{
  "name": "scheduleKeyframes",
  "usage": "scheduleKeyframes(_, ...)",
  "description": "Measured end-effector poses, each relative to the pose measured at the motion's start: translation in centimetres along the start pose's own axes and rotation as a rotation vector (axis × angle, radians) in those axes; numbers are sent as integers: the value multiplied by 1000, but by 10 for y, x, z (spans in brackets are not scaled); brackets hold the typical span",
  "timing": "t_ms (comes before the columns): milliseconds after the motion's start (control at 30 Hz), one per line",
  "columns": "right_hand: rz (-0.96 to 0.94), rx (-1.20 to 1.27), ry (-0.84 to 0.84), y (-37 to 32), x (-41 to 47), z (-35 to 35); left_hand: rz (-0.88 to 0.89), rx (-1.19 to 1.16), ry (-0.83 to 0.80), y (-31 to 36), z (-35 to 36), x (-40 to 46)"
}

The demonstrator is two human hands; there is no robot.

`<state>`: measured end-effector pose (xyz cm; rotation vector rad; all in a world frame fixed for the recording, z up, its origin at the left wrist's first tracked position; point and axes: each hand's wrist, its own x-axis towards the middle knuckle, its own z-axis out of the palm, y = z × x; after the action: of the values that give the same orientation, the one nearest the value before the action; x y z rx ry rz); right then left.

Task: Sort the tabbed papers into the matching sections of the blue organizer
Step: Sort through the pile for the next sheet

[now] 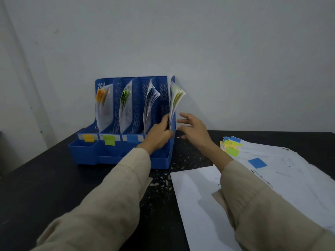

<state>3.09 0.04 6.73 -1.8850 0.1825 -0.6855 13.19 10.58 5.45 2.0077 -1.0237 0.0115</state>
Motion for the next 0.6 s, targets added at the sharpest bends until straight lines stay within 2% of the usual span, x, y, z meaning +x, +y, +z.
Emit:
scheduleKeyframes(167,43,-60,-127,-3,3,8,-74,280,-157,5,-4,-6)
scheduleKeyframes(300,68,-38,-164,-4,1,14,-92,477,-234,4,-9,-5)
scheduleKeyframes(467,59,-43,-168,-2,-2,15,-97,540,-244,6,-11,-7)
scheduleKeyframes(600,47,-65,-161,-1,-8,6,-58,525,-156,6,-8,-18)
